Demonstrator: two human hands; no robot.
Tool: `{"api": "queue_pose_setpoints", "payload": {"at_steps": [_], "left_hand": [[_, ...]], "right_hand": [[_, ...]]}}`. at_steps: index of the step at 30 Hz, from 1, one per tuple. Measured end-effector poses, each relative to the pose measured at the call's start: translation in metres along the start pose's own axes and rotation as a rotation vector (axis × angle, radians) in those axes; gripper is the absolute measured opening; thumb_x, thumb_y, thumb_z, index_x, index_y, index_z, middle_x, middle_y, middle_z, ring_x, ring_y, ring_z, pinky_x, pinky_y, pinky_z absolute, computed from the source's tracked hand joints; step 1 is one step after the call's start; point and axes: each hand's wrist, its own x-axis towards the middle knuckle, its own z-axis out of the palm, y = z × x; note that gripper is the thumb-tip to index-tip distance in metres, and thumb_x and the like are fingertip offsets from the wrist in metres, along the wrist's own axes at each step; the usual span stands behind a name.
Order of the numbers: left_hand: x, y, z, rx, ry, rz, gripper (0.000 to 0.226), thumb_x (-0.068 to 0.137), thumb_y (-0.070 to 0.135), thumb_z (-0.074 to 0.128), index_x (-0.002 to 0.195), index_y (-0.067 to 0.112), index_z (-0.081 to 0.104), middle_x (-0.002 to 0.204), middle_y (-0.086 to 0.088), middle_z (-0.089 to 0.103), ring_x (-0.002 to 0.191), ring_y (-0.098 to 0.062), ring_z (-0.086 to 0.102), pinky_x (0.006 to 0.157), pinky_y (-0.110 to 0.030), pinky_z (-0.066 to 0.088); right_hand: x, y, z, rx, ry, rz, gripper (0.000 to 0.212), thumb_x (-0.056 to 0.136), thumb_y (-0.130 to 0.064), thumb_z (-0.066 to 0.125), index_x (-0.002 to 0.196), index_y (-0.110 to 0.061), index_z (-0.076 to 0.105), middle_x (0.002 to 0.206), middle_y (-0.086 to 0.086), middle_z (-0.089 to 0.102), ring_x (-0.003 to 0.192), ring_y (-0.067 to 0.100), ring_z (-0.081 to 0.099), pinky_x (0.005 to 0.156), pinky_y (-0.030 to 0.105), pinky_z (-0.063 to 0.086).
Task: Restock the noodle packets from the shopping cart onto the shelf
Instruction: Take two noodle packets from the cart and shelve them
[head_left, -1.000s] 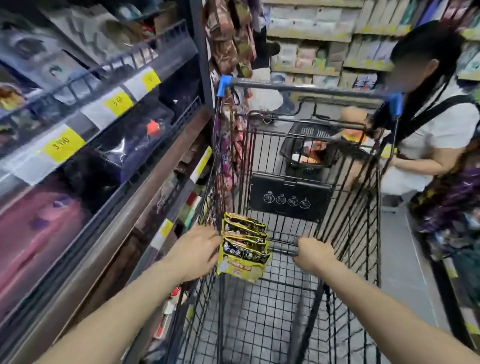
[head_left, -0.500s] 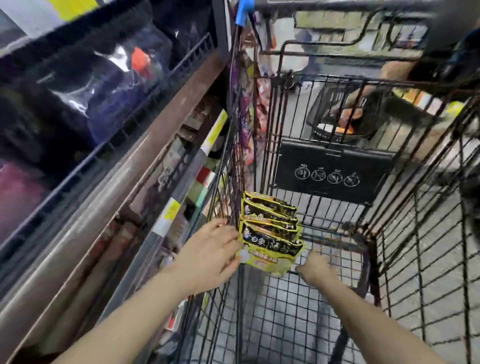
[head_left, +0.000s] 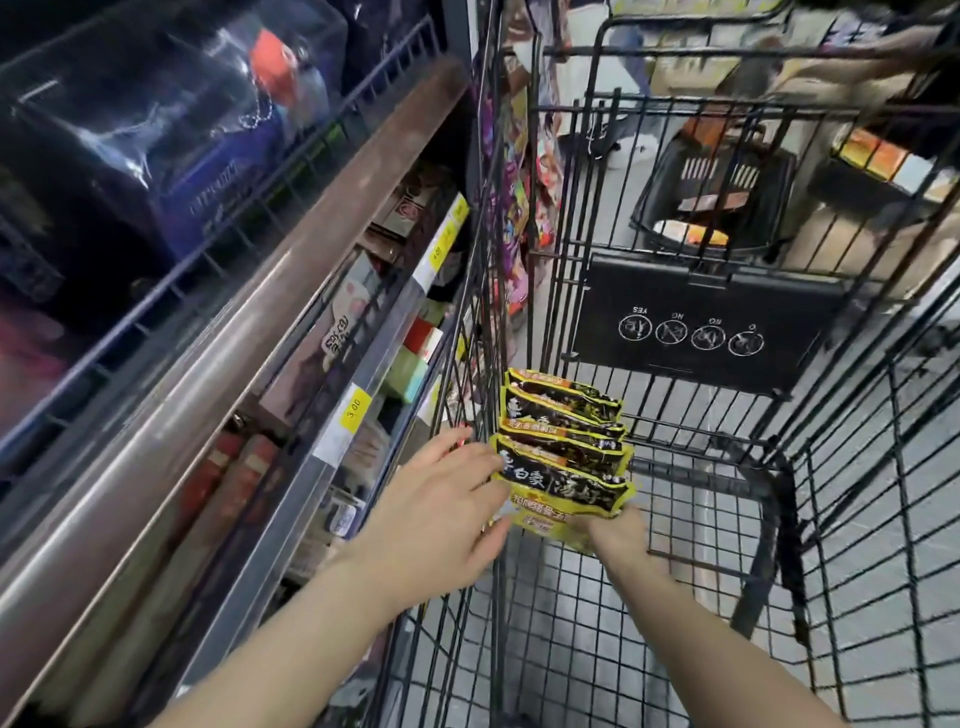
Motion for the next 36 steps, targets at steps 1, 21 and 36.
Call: {"api": "queue_pose_setpoints", "payload": {"at_steps": [1, 21, 36], "left_hand": [[0.0, 0.001, 0.0, -0.008, 0.0, -0.004, 0.033, 0.083, 0.035, 0.048, 0.088, 0.016, 0.074, 0.101, -0.001, 0.071, 0.1, -0.017, 0.064, 0.107, -0.037, 0.028], [0.021, 0.023, -0.012, 0.056, -0.254, -0.169, 0.054, 0.056, 0.028, 0.08, 0.104, 0.007, 0.065, 0.107, -0.011, 0.063, 0.104, -0.025, 0.061, 0.102, -0.036, 0.044], [0.104, 0.024, 0.125, -0.749, -0.239, -0.956, 0.083, 0.081, 0.008, 0.064, 0.142, -0.01, 0.011, 0.146, -0.024, 0.023, 0.133, -0.034, 0.029, 0.109, -0.032, 0.026]], "right_hand": [[-0.001, 0.001, 0.001, 0.001, 0.014, -0.002, 0.051, 0.066, -0.003, 0.08, 0.11, -0.005, 0.054, 0.1, 0.012, 0.066, 0.09, 0.03, 0.064, 0.082, 0.041, 0.055], [-0.069, -0.049, -0.124, -0.1, 0.098, -0.293, 0.026, 0.074, -0.013, 0.079, 0.059, -0.02, 0.06, 0.052, -0.009, 0.063, 0.054, 0.012, 0.056, 0.045, 0.018, 0.046], [-0.083, -0.067, -0.206, 0.065, 0.175, -0.305, 0.019, 0.071, -0.018, 0.081, 0.075, -0.009, 0.065, 0.07, 0.005, 0.07, 0.063, 0.022, 0.066, 0.061, 0.037, 0.055]]}}
